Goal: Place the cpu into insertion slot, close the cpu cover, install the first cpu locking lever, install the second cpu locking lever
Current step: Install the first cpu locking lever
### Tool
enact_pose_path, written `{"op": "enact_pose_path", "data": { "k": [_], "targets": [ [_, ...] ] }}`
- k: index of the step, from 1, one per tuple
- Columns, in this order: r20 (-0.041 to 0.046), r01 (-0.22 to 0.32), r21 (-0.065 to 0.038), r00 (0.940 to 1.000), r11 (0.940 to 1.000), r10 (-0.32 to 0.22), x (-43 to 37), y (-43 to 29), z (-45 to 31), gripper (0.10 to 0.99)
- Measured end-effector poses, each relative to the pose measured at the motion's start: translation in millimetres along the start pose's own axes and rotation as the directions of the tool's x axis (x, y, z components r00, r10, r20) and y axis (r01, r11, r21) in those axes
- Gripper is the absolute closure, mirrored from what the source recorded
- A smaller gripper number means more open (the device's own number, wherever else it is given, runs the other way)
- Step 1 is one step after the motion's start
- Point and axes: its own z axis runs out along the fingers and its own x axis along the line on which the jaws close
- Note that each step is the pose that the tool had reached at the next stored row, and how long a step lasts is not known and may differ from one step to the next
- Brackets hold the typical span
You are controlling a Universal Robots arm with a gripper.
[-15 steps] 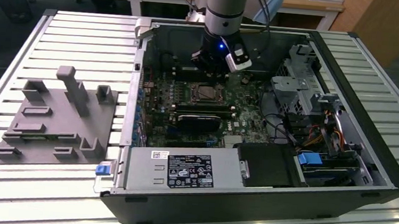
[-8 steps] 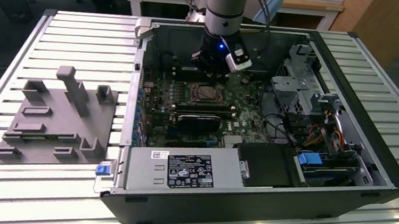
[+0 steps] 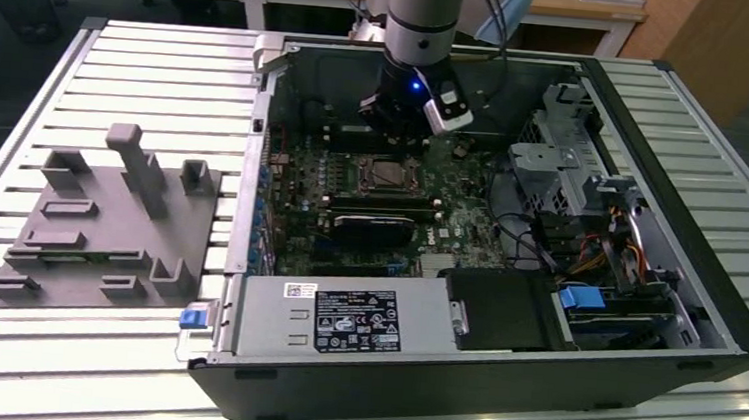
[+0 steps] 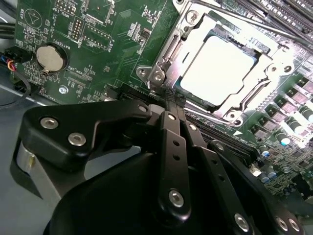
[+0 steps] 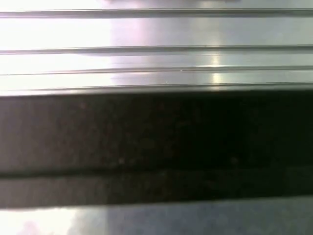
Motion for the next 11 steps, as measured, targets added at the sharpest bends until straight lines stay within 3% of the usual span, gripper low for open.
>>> {"op": "enact_pose_path", "data": {
  "k": [6, 11],
  "targets": [
    [-0.0001, 0.000, 0.009, 1.0000, 1.0000, 0.000, 0.2, -0.3, 2.8, 0.980],
    [0.0001, 0.000, 0.007, 1.0000, 1.0000, 0.000, 0.3, -0.5, 5.4, 0.980]
  ]
}}
